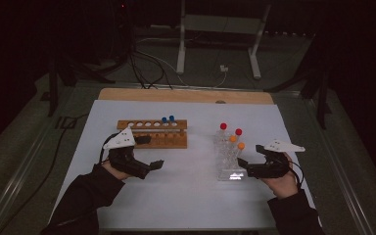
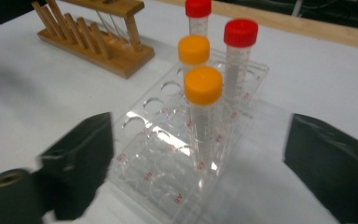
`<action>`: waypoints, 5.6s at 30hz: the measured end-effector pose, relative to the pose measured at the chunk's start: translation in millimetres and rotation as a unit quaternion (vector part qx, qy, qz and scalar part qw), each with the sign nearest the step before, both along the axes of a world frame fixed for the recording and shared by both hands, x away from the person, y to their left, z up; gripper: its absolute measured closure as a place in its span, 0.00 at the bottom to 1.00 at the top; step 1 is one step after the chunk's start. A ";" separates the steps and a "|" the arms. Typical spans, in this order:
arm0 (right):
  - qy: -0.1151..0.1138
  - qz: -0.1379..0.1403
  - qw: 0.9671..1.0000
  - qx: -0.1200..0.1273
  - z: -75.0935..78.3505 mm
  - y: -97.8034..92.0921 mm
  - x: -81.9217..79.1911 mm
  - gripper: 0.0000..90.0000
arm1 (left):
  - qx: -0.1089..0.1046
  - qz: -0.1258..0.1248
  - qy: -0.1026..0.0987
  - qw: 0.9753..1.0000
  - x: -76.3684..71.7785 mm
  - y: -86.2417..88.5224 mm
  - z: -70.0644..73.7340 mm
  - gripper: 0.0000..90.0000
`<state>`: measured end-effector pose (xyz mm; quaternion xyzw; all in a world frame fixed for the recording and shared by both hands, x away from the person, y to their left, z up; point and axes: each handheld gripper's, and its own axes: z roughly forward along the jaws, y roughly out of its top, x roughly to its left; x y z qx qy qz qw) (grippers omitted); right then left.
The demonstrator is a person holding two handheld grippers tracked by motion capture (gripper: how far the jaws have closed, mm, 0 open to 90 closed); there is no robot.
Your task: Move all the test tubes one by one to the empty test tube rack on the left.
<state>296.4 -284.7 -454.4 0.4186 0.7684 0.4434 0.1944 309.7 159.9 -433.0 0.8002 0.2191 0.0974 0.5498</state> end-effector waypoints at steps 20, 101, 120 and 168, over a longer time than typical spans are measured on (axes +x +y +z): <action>0.023 -0.019 0.998 -0.047 -11.4 10.0 10.3 0.59 | 0.004 -0.005 0.005 1.000 -2.9 -1.6 -3.9 0.02; -0.022 0.157 0.987 -0.041 9.6 111.4 -31.3 0.83 | 0.007 -0.085 0.015 0.996 -4.6 -51.0 0.4 0.09; -0.008 0.182 0.982 -0.044 2.9 124.1 -34.7 0.83 | 0.012 -0.134 0.002 0.991 -6.9 -85.5 -4.0 0.50; -0.032 0.141 0.989 0.017 11.5 100.6 -33.7 0.02 | 0.027 -0.046 -0.038 0.998 23.4 -36.4 24.3 0.80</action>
